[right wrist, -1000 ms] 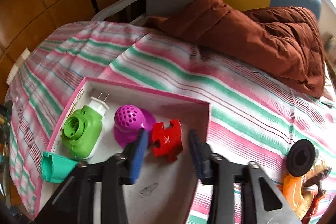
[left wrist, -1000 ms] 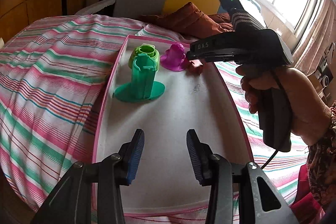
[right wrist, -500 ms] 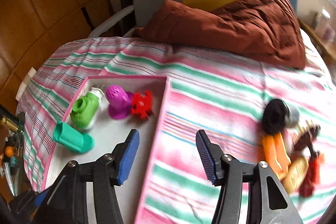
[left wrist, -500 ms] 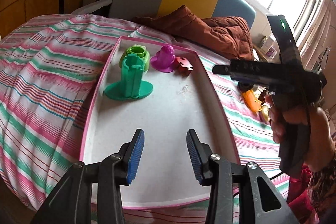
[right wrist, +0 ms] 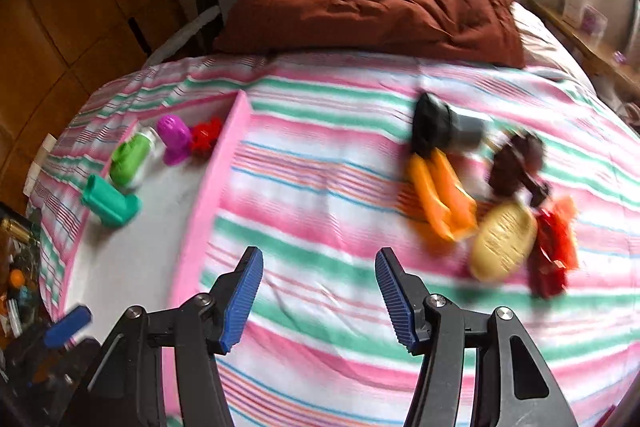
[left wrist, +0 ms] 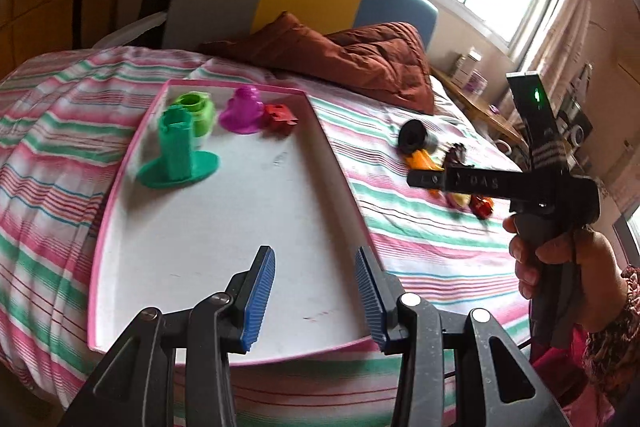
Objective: Organize rigid objects
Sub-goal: 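Move the right tool back to the toy cluster above the red cylinder, then grasp the red cylinder with the right tool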
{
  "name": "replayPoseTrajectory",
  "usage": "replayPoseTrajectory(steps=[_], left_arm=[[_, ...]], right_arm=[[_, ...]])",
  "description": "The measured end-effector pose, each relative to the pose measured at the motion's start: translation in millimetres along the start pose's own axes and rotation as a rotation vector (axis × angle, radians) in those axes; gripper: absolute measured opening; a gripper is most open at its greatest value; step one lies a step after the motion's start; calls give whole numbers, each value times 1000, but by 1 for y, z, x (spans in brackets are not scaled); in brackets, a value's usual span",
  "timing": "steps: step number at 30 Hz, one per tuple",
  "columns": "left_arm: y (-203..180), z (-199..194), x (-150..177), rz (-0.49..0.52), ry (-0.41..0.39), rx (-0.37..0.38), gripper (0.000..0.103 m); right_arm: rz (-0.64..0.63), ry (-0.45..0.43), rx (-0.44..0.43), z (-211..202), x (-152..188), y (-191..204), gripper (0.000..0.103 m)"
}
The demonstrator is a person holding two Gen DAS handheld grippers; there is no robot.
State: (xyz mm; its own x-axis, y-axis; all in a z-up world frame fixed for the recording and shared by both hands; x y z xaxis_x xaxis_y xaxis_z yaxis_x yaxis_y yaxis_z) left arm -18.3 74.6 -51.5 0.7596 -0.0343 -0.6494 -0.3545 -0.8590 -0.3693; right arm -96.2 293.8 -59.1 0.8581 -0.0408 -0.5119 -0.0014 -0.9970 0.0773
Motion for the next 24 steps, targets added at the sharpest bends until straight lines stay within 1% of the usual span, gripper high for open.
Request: replayPoseTrajectory(steps=[4,8,12,15,18,21,22,24], left_arm=[[-14,0,7,41,12,23,42],[-27,2,16,87,44,36,42],[-43,2,21,129,57,41,42],[-52,2,22,147,61,48,42],[-64,3,24,171,67,53,42],[-74,7,27,187,81,59,42],[-77,7,28,196,85,56,42],[-82,10,31,213,95,51,42]], right_arm=[[20,15,44,-8,16,-39,60],[82,45,107,-12,28,-87,60],[118,75,159,-12,33,-122,60],[106,69,142,-15,32,-139,58],[59,40,135,-15,25,-148,55],[22,20,172,-6,17,-152,46],[31,16,167,-2,15,-154,44],[60,13,126,5,12,-158,40]])
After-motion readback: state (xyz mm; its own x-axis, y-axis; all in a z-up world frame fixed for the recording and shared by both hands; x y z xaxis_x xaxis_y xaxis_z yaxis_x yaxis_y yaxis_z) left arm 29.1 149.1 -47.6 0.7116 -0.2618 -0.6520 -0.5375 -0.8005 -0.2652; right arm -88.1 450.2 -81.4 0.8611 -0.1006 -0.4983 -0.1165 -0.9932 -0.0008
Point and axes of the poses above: each gripper's, at about its wrist camera, not at the fingertips, and z roughly the way its jaws point, y to its left, x to its underside, the point moved 3 cm from there along z, roughly the way its jaws point, and after that the axes turned 5 degrees about x, right-handed, at the moved point
